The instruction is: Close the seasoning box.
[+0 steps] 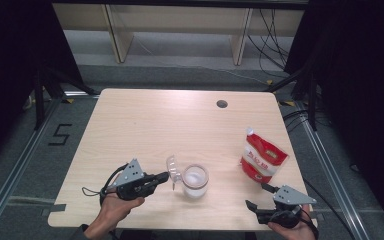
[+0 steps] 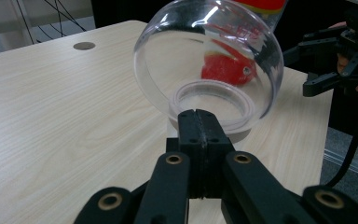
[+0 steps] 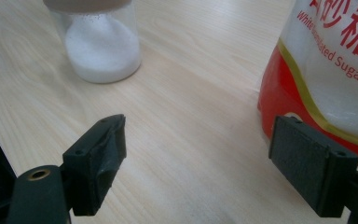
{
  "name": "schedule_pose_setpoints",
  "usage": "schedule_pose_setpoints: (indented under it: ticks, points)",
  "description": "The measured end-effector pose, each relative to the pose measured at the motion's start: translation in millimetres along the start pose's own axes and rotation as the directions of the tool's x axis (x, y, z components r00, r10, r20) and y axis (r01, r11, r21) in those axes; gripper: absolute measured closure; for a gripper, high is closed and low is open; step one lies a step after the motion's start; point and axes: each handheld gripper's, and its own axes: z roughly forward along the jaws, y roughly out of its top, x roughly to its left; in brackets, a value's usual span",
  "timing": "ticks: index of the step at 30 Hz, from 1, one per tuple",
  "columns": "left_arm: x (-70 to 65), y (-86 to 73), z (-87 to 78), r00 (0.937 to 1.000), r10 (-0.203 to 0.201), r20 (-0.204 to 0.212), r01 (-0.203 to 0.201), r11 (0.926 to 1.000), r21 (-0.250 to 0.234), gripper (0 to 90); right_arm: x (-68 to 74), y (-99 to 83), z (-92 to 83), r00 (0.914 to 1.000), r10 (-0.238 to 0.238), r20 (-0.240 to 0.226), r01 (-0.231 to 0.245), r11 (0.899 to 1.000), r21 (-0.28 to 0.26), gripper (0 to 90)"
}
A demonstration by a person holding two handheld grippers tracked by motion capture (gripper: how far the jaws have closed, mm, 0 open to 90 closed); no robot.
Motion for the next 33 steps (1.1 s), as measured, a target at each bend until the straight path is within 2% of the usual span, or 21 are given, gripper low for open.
schedule_pose_setpoints:
  ticks: [4, 6, 26, 33]
  points:
    - [0.9, 0.3, 2.3, 0.9999, 0.006, 0.010, -0.006, 1.0000, -0.005, 89.3, 0.2, 0.1, -0.1, 1.0000, 0.003, -0.002, -0.003, 1.000, 0.001, 19.7]
    - [0.3, 0.8, 2.4, 1.0000, 0.006, 0.000, -0.006, 1.0000, 0.004, 89.3, 0.3, 0.2, -0.1, 1.0000, 0.002, -0.003, -0.002, 1.000, 0.001, 19.7]
    - [-1.5, 4.7, 8.4, 0.9999, 0.007, 0.011, -0.007, 1.0000, 0.001, 89.1, 0.4, 0.3, 0.1, 1.0000, 0.001, -0.004, -0.001, 1.000, 0.001, 19.8]
    - [-1.9, 6.3, 11.3, 0.9995, 0.019, 0.025, -0.019, 0.9998, 0.000, 89.0, 1.1, 0.4, 0.0, 1.0000, 0.008, -0.006, -0.008, 1.000, 0.006, 19.8]
